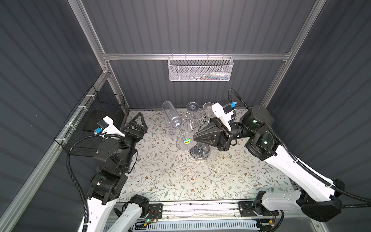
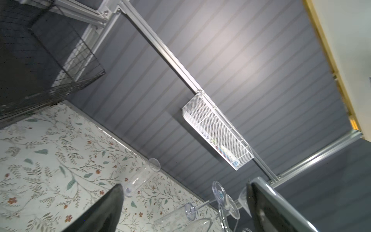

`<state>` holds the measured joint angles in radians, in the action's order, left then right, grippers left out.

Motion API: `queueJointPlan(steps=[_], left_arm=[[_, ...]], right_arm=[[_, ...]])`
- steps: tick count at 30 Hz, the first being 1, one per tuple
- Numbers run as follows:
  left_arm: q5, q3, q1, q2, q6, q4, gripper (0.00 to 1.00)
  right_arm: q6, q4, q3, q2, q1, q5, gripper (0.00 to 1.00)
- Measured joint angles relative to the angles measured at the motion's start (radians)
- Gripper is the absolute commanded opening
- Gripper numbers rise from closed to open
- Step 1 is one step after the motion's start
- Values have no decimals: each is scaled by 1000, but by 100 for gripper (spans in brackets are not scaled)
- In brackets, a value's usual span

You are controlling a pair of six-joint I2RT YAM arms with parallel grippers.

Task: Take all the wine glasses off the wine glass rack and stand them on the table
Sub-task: 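Raise the flute upright with the right gripper while the left gripper rises toward it, then close the left gripper on the flute stem below the bowl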

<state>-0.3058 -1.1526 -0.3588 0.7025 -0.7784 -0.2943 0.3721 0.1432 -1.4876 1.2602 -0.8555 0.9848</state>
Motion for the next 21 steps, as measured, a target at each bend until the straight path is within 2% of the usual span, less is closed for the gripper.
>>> queueJointPlan(steps=[4,9,16,21], left_arm=[[129,-79,0,68,21,63,99],[318,-130,0,156,21,171,98],[670,-182,0,325,-47,362,95],[912,-198,0,424,-95,479,94]], right_arm=[[-205,-61,-1,-20,0,-40,0],[-454,-144,20,-87,0,-167,0],[-770,-214,126,-229,0,-380,0],[-925,-231,181,-272,0,-499,0]])
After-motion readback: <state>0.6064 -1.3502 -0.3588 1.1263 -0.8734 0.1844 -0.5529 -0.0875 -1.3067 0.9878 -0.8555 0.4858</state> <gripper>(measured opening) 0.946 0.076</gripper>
